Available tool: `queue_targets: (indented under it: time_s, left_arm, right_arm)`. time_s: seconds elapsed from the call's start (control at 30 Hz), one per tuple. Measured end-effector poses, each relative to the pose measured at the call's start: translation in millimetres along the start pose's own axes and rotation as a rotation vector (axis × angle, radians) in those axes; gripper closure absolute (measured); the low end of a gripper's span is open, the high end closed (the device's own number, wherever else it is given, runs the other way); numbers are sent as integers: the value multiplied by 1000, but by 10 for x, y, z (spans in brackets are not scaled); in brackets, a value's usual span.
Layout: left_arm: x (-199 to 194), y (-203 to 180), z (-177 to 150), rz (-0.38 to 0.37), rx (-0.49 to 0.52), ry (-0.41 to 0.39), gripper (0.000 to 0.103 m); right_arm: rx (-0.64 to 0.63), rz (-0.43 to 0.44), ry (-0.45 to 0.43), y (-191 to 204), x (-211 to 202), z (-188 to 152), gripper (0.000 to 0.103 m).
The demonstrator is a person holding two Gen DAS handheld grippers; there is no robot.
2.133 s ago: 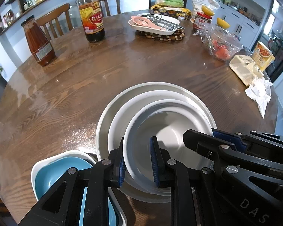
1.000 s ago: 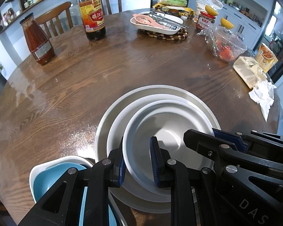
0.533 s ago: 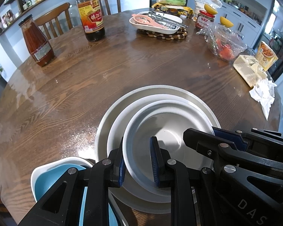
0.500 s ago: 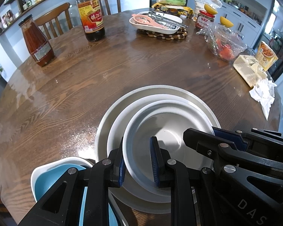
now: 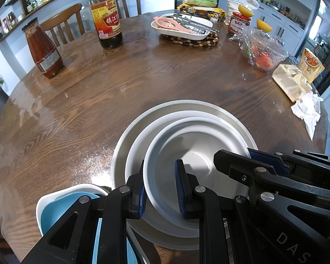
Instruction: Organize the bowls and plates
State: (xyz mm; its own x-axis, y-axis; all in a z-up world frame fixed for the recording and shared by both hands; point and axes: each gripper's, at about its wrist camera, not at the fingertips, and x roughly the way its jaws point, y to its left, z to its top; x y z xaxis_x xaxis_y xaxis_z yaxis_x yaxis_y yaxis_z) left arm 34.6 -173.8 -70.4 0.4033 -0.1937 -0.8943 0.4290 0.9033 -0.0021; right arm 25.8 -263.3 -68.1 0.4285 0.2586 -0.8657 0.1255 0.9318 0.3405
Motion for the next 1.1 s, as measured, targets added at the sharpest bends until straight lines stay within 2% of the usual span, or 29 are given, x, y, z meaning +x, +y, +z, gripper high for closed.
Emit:
queue_targets:
  time_s: [1.1]
  left_arm:
    - [-20, 31, -12, 17, 12, -14, 82]
  right_arm:
    - [-11, -22, -18, 74, -47, -17, 80]
